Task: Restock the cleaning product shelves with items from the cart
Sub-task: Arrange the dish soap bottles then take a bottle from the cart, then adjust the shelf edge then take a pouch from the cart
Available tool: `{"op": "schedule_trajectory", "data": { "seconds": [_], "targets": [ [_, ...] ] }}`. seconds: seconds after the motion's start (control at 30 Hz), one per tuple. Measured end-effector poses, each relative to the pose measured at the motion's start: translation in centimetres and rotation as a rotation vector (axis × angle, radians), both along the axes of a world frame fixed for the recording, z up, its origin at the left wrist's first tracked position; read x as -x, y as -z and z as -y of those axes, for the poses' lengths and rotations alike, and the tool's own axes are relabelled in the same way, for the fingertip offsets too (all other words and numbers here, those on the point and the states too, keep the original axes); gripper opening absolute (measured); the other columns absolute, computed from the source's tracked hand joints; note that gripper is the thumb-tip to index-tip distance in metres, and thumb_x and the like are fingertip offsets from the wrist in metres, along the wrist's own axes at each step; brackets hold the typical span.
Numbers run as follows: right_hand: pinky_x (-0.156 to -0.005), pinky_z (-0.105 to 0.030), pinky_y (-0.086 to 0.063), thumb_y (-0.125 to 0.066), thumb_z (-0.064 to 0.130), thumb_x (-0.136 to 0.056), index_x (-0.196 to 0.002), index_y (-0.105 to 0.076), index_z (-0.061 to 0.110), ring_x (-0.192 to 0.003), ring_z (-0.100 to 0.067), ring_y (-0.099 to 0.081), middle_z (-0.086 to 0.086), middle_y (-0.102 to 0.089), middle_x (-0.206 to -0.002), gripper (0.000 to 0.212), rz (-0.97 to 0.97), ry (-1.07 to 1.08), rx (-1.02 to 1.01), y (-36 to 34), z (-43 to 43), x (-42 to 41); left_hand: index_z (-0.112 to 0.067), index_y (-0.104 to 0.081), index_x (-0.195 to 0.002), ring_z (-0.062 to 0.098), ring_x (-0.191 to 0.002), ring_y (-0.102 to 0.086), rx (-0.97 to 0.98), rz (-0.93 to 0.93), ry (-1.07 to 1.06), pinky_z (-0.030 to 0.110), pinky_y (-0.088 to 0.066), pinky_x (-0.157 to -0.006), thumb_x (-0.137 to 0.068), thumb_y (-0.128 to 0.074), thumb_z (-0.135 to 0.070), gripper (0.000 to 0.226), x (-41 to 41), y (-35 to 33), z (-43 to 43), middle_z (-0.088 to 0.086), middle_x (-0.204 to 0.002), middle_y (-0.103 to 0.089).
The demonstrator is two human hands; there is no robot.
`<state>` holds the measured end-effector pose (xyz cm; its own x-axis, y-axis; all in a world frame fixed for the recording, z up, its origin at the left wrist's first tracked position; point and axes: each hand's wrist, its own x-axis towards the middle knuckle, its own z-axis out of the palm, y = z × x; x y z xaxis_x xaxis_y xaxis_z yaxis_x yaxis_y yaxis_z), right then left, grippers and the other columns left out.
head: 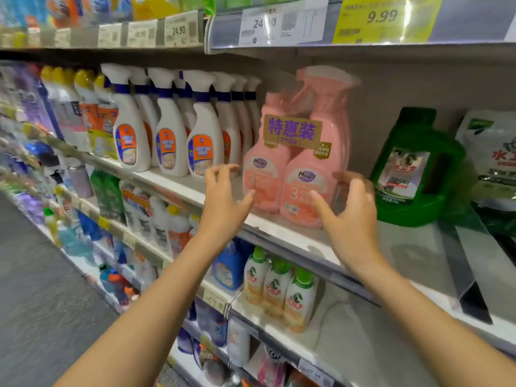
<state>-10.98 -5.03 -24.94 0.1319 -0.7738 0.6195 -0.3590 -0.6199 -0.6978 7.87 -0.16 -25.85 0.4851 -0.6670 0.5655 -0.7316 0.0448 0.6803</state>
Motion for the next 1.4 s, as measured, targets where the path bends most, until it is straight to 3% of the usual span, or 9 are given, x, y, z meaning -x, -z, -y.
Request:
{"op": "schedule_trajectory", "data": {
  "seconds": [0.17, 0.37, 0.5, 0.57, 0.7, 0.83, 1.0, 1.2, 1.4],
  "targets": [
    [-0.074, -0.018, -0.045, -0.063, 0.023, -0.092, -0.100, -0.056, 0.017, -0.086, -0.011, -0.057, -0.004, -0.060, -0.099, 0.012, 0.071, -0.273, -0.022, 4.0, -6.6, -0.3, -0.009, -0.063, -0.106, 0.012, -0.091, -0.058, -0.069, -0.034, -0.097, 0.016, -0.049, -0.079, -0.086, -0.056, 0.001, 0.024, -0.5, 5.0, -10.3, 0.006, -0.108, -0.059],
    [-0.066, -0.024, -0.044, -0.067, 0.021, -0.090, -0.097, -0.056, 0.020, -0.070, -0.011, -0.053, 0.004, -0.059, -0.085, 0.013, -0.034, -0.590, -0.262, 11.7, -14.1, -3.7, -0.002, -0.067, -0.097, 0.016, -0.084, -0.057, -0.228, -0.145, -0.351, 0.004, -0.039, -0.069, -0.078, -0.055, 0.009, 0.025, -1.2, 11.9, -23.1, 0.009, -0.099, -0.065],
    [-0.066, -0.023, -0.043, -0.069, 0.019, -0.088, -0.096, -0.055, 0.014, -0.070, -0.020, -0.051, -0.013, -0.060, -0.091, 0.018, -0.236, -0.754, -0.447, 17.4, -18.4, -6.5, -0.004, -0.068, -0.097, 0.017, -0.077, -0.057, -0.355, -0.271, -0.493, 0.011, -0.040, -0.070, -0.076, -0.055, 0.009, 0.028, -1.6, 16.3, -30.5, 0.010, -0.102, -0.065],
    [-0.065, -0.014, -0.040, -0.071, 0.014, -0.086, -0.097, -0.054, 0.010, -0.073, -0.018, -0.050, -0.023, -0.059, -0.094, 0.021, -0.323, -0.788, -0.613, 20.6, -20.5, -7.8, -0.006, -0.067, -0.097, 0.022, -0.080, -0.059, -0.412, -0.334, -0.547, 0.018, -0.043, -0.074, -0.076, -0.055, 0.009, 0.029, -2.0, 18.9, -33.6, 0.011, -0.103, -0.065],
    [-0.074, -0.033, -0.041, -0.077, 0.020, -0.081, -0.101, -0.052, 0.016, -0.089, -0.027, -0.054, -0.013, -0.055, -0.099, 0.032, -0.708, -0.874, -0.702, 27.7, -24.5, -9.9, -0.001, -0.065, -0.098, 0.024, -0.088, -0.057, -0.536, -0.440, -0.622, 0.026, -0.043, -0.079, -0.079, -0.055, 0.007, 0.023, -2.1, 23.6, -38.5, 0.014, -0.101, -0.064],
    [-0.094, -0.033, -0.039, -0.078, 0.024, -0.079, -0.130, -0.041, 0.017, -0.118, -0.023, -0.043, -0.007, -0.040, -0.128, 0.063, -1.089, -1.050, -0.705, 31.5, -28.1, -11.4, -0.004, -0.064, -0.105, 0.024, -0.098, -0.058, -0.633, -0.564, -0.637, 0.021, -0.039, -0.080, -0.082, -0.060, 0.000, 0.024, -1.6, 27.5, -41.7, 0.013, -0.108, -0.061],
    [-0.105, -0.036, -0.030, -0.080, 0.036, -0.072, -0.144, -0.028, 0.026, -0.132, -0.026, -0.023, -0.004, -0.025, -0.141, 0.089, -1.347, -1.186, -0.570, 33.4, -31.1, -12.8, -0.016, -0.065, -0.104, 0.021, -0.095, -0.056, -0.801, -0.660, -0.486, 0.024, -0.038, -0.073, -0.082, -0.069, -0.044, 0.035, -1.6, 30.9, -42.8, 0.003, -0.102, -0.058],
    [-0.109, -0.039, -0.018, -0.075, 0.046, -0.076, -0.147, -0.022, 0.034, -0.138, -0.023, -0.009, 0.001, -0.012, -0.151, 0.090, -1.331, -1.278, -0.435, 33.6, -31.8, -13.2, -0.019, -0.052, -0.123, 0.020, -0.117, -0.038, -1.034, -0.441, -0.359, 0.037, -0.043, -0.094, -0.076, -0.073, -0.052, 0.060, -1.3, 31.1, -42.1, 0.002, -0.124, -0.044],
    [-0.111, -0.038, -0.012, -0.074, 0.053, -0.075, -0.149, -0.022, 0.032, -0.140, -0.018, -0.004, 0.000, -0.010, -0.154, 0.093, -1.237, -1.257, -0.375, 33.8, -32.0, -12.0, -0.015, -0.058, -0.106, 0.015, -0.097, -0.046, -0.886, -0.497, -0.277, 0.025, -0.037, -0.080, -0.075, -0.078, -0.044, 0.047, -1.8, 30.7, -42.1, 0.003, -0.106, -0.058]
  ]
}}
